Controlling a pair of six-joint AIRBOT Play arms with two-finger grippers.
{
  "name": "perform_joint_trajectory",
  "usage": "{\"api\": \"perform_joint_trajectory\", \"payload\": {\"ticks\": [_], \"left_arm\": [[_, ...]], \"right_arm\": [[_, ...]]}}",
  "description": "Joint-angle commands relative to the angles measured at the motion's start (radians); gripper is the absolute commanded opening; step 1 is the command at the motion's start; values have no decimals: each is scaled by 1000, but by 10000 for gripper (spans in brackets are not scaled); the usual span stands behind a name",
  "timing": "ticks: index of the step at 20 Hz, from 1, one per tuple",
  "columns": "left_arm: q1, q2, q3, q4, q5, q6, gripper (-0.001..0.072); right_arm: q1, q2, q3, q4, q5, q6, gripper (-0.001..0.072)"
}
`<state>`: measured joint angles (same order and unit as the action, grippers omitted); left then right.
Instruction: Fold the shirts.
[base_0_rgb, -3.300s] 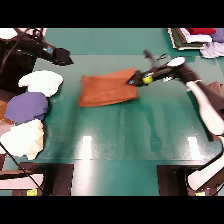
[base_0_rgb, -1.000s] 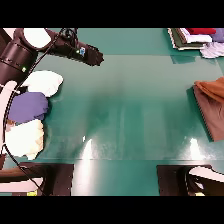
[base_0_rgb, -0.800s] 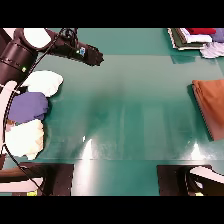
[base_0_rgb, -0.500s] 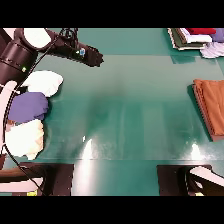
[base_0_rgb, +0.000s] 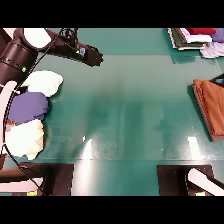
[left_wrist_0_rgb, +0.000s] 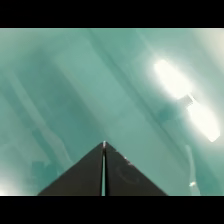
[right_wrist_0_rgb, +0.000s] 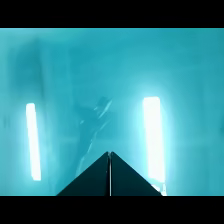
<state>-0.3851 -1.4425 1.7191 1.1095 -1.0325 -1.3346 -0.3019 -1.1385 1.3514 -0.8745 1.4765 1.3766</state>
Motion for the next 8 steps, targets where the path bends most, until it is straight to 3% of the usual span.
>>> {"api": "perform_joint_trajectory", "payload": {"ticks": [1,8], "left_arm": [[0,0,0,1,48,-1,26],[0,0,0,1,83,-1,26]], "right_arm": [[180,5,0,8,-68,-10,16],[230,5,0,9,-78,-9,17]]}}
